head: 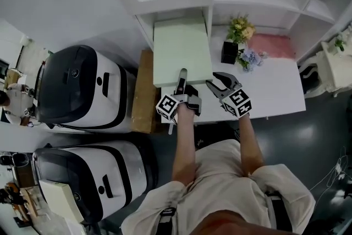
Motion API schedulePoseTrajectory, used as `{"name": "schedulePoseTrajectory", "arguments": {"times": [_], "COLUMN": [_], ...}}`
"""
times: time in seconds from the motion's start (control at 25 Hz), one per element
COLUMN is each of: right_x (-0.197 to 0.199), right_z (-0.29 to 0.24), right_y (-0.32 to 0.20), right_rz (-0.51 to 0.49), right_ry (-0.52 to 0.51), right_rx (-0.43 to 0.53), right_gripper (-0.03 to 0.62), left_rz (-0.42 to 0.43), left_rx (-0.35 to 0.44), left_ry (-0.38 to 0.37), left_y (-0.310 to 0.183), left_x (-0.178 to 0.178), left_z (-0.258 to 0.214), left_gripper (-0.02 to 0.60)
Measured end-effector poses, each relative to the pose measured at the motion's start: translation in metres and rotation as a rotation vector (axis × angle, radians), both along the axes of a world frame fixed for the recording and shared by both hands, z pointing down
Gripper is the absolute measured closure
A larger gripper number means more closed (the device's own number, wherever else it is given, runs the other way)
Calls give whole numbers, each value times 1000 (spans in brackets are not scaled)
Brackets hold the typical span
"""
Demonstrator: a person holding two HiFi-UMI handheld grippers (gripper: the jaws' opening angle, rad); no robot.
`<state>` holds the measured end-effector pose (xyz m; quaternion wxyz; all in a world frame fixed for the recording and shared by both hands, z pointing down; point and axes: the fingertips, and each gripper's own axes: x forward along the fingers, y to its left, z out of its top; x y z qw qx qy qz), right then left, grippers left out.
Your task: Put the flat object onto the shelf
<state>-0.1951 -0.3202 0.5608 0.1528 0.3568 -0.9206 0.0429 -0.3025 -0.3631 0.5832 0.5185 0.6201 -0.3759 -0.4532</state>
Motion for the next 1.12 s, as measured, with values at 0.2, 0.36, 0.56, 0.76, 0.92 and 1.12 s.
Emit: {"name": "schedulePoseTrajectory", "arguments": {"times": [0.2, 0.36, 0.56, 0.76, 0.92, 1.12], "right_x": [-5, -10, -13, -11, -9, -4], "right_z": [-4, -8, -12, -14, -13, -14], "right_y": [-8, -17, -34, -49, -57, -68], "right_rz": [15, 24, 43, 59, 70, 90], "right_ry": [-21, -40, -51, -58, -64, -77], "right_rx": [19, 33, 44, 49, 53, 62], "right_gripper": [381, 385, 390, 395, 401, 408], "left_rz": [114, 134, 94, 30, -2, 33], "left_rx": [120, 142, 131, 145, 150, 151], "left_ry": [-31, -249, -599, -797, -949, -1176], "left_y": [14, 22, 23, 18, 13, 4], "left_x": [0, -12, -40, -64, -69, -59], "left_z": [-5, 5, 5, -13, -18, -11], "left_gripper": [285, 286, 287, 287, 287, 287]}}
